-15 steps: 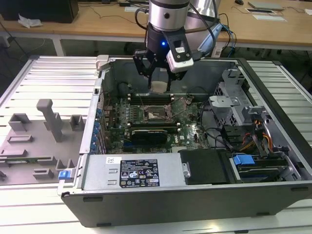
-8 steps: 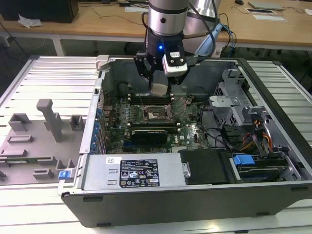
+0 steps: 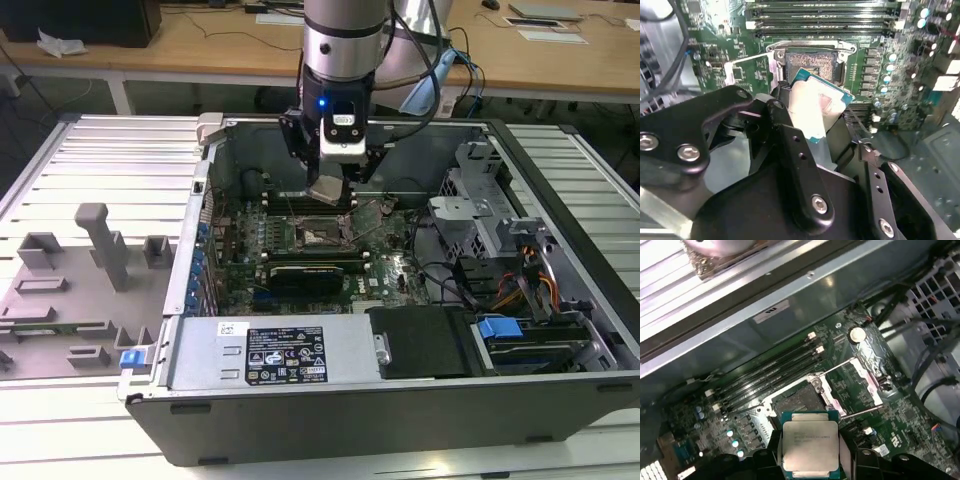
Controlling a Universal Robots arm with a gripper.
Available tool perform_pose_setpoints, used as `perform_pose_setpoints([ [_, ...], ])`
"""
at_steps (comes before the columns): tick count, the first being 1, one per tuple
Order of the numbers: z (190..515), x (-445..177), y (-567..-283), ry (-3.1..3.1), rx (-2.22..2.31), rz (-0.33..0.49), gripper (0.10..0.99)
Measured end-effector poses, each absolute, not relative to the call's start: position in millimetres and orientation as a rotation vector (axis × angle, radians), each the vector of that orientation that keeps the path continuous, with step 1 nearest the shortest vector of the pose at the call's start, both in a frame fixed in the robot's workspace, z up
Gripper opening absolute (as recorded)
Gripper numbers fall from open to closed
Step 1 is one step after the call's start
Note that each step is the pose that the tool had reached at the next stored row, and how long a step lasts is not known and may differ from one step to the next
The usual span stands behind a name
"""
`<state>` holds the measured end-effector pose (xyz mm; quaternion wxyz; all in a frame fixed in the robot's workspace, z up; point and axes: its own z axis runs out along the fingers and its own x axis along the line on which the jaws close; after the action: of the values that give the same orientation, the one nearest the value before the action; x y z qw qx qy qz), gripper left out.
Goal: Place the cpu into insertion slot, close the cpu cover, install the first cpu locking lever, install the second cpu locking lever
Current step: 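Place the cpu into insertion slot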
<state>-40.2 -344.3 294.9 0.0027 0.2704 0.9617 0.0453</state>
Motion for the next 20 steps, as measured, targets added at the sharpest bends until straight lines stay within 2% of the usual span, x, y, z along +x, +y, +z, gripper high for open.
perform_pose_setpoints([
  [20,287.5,-40.2,-344.3,2.684,1.572,0.134,0.541],
])
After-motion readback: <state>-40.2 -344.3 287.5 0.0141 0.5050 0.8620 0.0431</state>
